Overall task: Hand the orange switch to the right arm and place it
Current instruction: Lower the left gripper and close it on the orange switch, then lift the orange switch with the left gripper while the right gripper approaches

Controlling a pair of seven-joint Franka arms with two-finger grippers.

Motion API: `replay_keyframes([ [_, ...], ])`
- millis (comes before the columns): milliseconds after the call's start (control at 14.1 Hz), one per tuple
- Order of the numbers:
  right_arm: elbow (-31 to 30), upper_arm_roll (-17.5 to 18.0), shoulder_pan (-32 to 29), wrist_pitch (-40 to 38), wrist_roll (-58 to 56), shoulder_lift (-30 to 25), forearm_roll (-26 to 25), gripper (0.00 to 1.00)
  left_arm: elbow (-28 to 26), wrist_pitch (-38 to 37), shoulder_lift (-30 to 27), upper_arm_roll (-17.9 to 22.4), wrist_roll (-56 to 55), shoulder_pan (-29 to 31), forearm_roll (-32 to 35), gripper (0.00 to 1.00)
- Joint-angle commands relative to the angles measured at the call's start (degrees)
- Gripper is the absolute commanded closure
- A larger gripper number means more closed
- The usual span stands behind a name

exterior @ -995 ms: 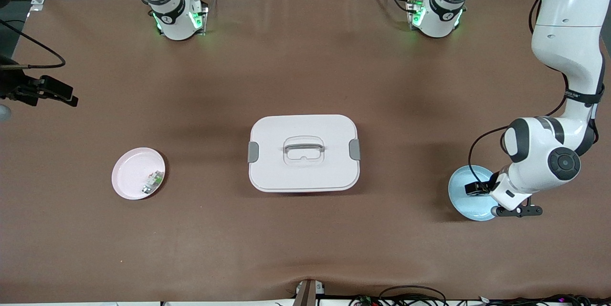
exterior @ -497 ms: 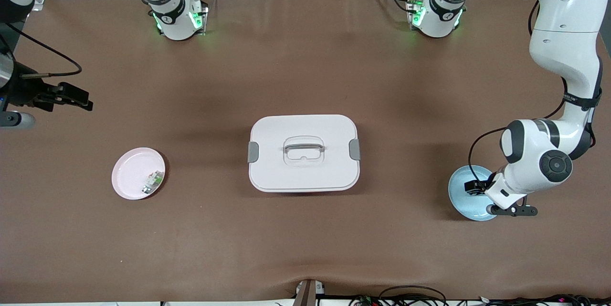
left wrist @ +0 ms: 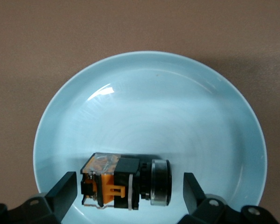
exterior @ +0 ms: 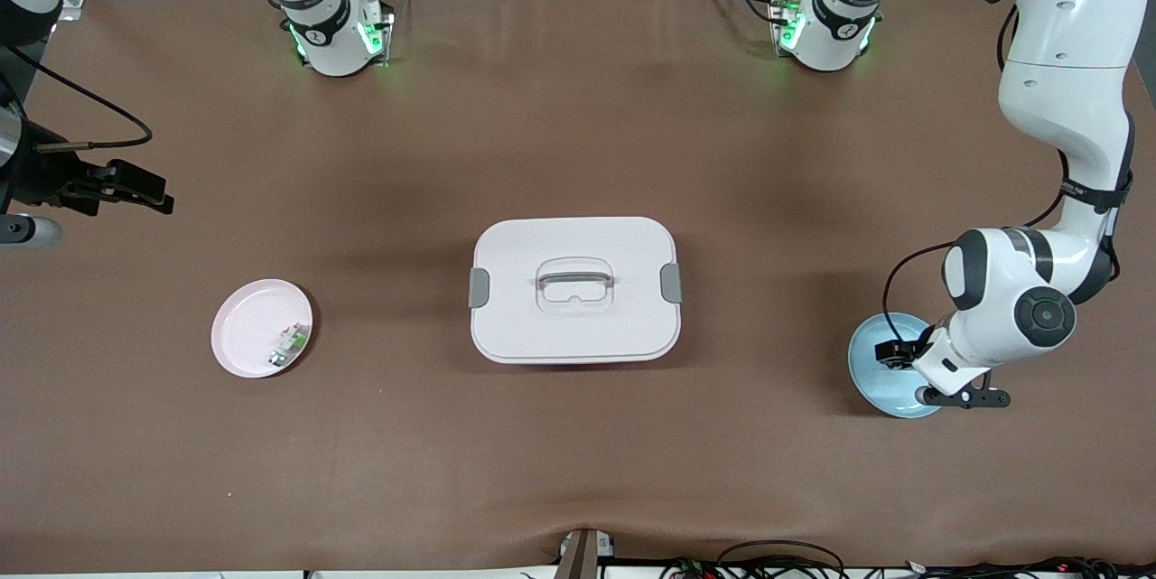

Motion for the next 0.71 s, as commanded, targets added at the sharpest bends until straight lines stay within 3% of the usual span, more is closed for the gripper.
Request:
replay_keyframes([
  [0,1.7,0.1,0.5,-0.4,0.1,1.7,0.9,0.0,1.5,0.2,0.9,0.1,0.7,0.0,1.2,0.09],
  [213,1.2,0.1,2.3,0.6,0.1,1.7,1.3,0.0,1.9,0.2,0.8,0.1,0.5,-0.1,1.2,0.41],
  [284,1.1,0.1,3.2,0.6,0.2,1.7,1.5,0.0,1.9,0.2,0.7,0.1,0.5,0.0,1.2,0.58],
  [355,0.9,0.1,4.0,0.5,0.2,1.7,2.3,0.0,2.0,0.2,0.5,0.1,0.4,0.0,1.2,0.93],
  [426,0.5,0.1,4.7,0.3,0.9,1.6,4.1,0.0,2.3,0.2,0.2,0.1,-0.3,-0.2,1.1,1.0],
  [640,-2.1,0.1,4.9,0.3,5.7,1.5,11.3,0.0,3.5,-1.9,-1.8,-0.5,-0.1,0.6,-1.2,1.0],
])
